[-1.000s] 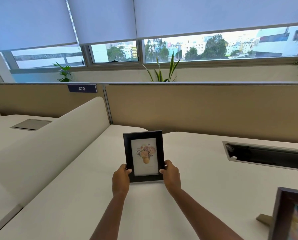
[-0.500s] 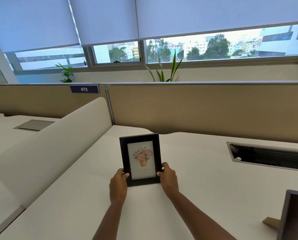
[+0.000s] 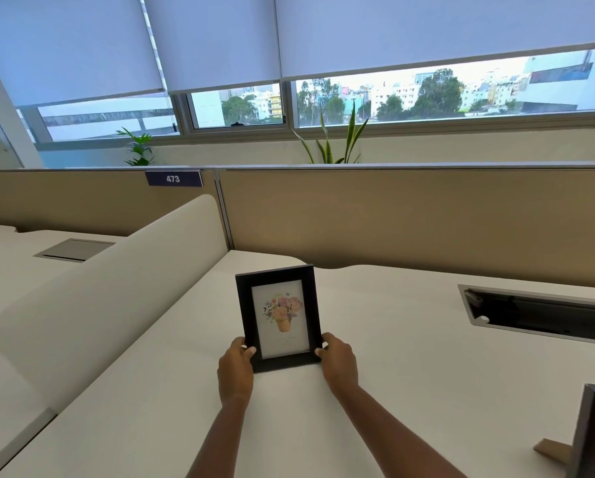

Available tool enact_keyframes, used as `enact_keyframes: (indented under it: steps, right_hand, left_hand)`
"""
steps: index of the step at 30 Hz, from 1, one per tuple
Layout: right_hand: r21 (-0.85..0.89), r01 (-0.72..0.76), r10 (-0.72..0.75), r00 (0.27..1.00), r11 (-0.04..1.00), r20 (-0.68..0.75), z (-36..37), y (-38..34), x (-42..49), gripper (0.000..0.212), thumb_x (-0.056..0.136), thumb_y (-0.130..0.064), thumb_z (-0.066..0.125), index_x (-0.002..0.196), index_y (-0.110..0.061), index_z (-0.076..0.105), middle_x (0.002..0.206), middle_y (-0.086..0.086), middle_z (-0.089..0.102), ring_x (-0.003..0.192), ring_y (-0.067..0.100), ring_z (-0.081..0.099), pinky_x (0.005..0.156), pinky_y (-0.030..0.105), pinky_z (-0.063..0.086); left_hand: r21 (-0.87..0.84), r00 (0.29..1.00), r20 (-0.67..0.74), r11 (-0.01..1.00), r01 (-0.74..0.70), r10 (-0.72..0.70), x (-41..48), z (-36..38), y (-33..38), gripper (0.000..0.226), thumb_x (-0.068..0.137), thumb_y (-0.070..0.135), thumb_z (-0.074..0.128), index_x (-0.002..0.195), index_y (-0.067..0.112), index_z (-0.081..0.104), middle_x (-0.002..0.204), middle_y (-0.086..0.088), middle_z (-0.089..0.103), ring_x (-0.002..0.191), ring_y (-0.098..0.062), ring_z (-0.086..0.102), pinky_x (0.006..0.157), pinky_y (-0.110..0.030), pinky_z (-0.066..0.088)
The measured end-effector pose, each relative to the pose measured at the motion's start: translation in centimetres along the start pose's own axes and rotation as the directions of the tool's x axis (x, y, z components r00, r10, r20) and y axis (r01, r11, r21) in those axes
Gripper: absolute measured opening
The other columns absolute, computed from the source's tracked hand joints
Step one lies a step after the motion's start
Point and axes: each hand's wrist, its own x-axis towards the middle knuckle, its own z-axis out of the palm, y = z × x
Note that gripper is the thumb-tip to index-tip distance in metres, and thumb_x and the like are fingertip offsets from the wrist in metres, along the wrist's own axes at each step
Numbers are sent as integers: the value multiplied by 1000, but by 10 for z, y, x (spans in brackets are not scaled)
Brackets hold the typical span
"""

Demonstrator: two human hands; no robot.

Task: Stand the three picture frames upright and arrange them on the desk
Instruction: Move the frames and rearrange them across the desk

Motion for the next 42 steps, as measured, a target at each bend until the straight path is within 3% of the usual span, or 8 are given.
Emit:
enact_keyframes:
  steps: [8,11,16,22,25,31,35,42]
  right_hand:
    - [-21,-18,18,999,1000,28,1,4,-6,33,92,-12,50,124,-4,52,119,14,63,110,27,56,88,30,44]
    - [-13,-26,27,999,1000,32,0,9,-15,39,92,-12,49,130,-4,44,125,14,58,118,26,50,95,31,41]
    - [-49,5,-3,998,999,58,-12,24,-37,48,93,-12,48,139,-8,34,137,11,49,129,24,42,102,27,35]
    - [-38,28,-24,995,999,93,-49,32,-65,41,91,-12,52,131,-7,45,130,14,56,119,24,54,97,25,42]
    - [21,91,-91,996,996,-4,-83,23,-75,37,91,-10,53,127,-6,51,129,14,58,115,22,57,95,25,44]
    - [30,263,-247,934,964,-258,-175,0,-88,31,90,-8,53,121,-5,57,127,12,60,111,23,60,97,29,45]
    - [-35,315,-301,862,949,-408,-237,7,-104,28,90,-6,52,118,-2,59,122,15,62,108,23,60,98,31,45]
    - [-158,337,-353,660,928,-663,-310,52,-144,24,91,-2,50,112,1,62,112,18,65,107,25,60,91,14,39]
  left_hand:
    - [-61,999,14,997,36,-36,-4,0,-6,30,93,3,50,122,-3,51,116,-27,62,105,-40,58,90,-43,48]
    - [-107,996,13,990,88,-87,-11,3,-9,40,92,4,52,130,0,43,126,-28,56,115,-40,53,98,-44,43]
    - [-124,982,-149,987,98,-116,-39,13,0,63,86,3,61,138,-3,27,138,-32,36,122,-46,43,101,-51,39]
    - [-97,969,-229,988,-121,96,-86,44,34,52,88,2,56,135,0,35,140,-26,36,129,-41,39,100,-54,45]
    - [-138,954,-184,955,-262,235,-104,59,68,48,90,3,54,134,2,37,140,-22,38,132,-36,37,100,-49,46]
    - [-292,897,-92,849,-440,432,-142,80,141,31,93,7,50,123,7,49,129,-12,47,120,-23,48,94,-24,37]
    - [-371,860,-1,798,-475,511,-177,96,173,26,94,12,49,120,11,52,126,-6,50,117,-19,50,97,-25,39]
    - [-423,786,156,760,-493,598,-238,127,187,29,97,18,42,124,12,50,128,-6,52,118,-15,51,99,-25,43]
